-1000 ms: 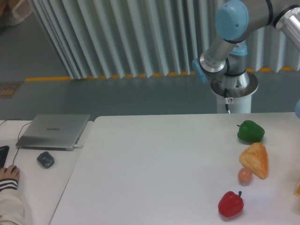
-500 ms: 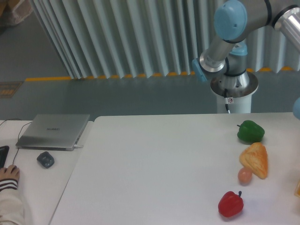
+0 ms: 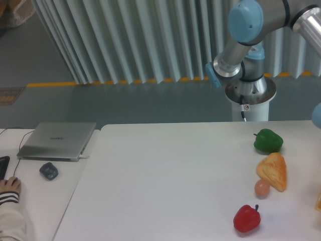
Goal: Place the yellow pepper on the table
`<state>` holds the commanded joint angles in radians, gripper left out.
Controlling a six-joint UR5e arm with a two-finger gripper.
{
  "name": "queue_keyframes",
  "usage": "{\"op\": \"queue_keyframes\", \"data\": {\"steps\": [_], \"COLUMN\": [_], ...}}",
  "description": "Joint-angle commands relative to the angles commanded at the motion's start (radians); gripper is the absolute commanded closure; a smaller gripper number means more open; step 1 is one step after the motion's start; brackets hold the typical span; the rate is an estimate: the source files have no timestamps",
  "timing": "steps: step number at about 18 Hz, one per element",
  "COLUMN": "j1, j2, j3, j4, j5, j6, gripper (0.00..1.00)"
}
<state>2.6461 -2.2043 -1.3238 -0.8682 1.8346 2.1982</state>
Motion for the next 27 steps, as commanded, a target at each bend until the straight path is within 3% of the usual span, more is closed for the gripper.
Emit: {"op": "queue_keyframes", "data": {"steps": [27], "j1": [0.023], "j2": [-0.015], "j3": [0.003], "j4": [0.008], "j5": [0.012], "j6": [0.018], "gripper": [0.0]}}
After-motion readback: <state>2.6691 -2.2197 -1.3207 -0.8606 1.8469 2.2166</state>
